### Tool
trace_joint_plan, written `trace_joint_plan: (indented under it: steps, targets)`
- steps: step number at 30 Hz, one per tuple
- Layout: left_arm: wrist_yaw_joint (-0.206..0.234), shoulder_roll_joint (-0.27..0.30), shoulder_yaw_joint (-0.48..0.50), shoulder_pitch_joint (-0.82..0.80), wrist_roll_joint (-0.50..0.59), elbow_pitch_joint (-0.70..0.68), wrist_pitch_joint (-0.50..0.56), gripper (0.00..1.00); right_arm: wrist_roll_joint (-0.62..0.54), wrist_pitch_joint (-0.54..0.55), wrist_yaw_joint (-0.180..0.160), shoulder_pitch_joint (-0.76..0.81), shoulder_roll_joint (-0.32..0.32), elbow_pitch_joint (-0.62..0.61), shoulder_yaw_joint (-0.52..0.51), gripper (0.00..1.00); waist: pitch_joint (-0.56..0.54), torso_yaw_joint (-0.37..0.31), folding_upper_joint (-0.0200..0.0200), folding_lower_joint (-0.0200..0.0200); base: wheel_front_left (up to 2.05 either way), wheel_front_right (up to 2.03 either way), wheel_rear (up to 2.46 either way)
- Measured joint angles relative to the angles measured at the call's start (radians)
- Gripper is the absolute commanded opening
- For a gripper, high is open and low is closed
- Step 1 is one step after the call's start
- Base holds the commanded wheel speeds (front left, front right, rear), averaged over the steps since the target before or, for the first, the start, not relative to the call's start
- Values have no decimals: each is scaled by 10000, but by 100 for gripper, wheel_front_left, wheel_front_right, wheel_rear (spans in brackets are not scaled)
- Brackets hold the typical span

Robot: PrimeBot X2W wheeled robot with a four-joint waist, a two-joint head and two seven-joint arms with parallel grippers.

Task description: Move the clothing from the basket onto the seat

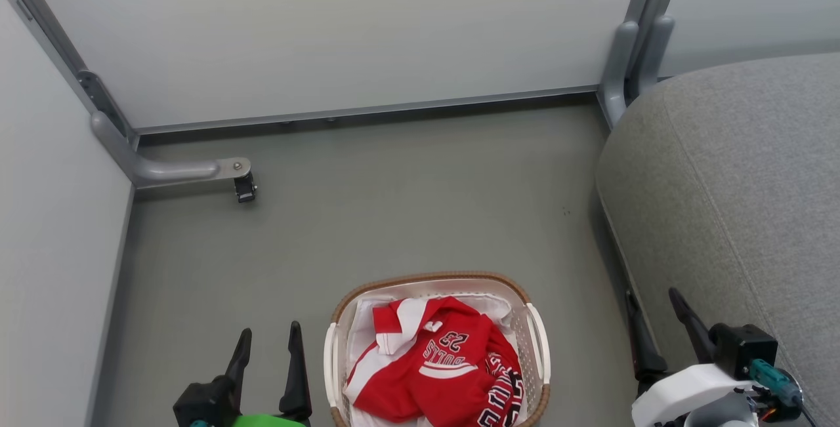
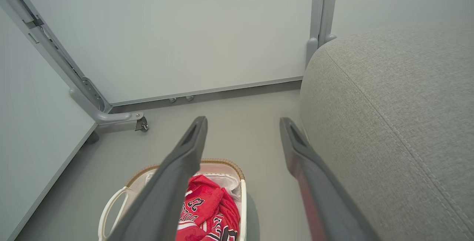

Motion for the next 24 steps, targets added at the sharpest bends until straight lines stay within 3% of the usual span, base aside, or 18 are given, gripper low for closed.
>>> trace_joint_plan:
  steps: [7, 15, 24]
  targets:
    - [-201, 2, -140, -462, 694, 48, -2, 100, -48, 0, 0, -271, 0, -230, -148, 100, 447, -24, 0, 0, 0, 0, 0]
    - [-765, 0, -545, -2198, 2006, 487, -2, 100, -127, -13, 0, -1033, 0, -654, -468, 100, 1423, -65, 0, 0, 0, 0, 0]
    - [-1216, 77, -1191, -4364, 2828, 2366, -6, 100, -46, -15, 0, -2220, -6, -1066, -694, 100, 3061, -330, 0, 0, 0, 0, 0]
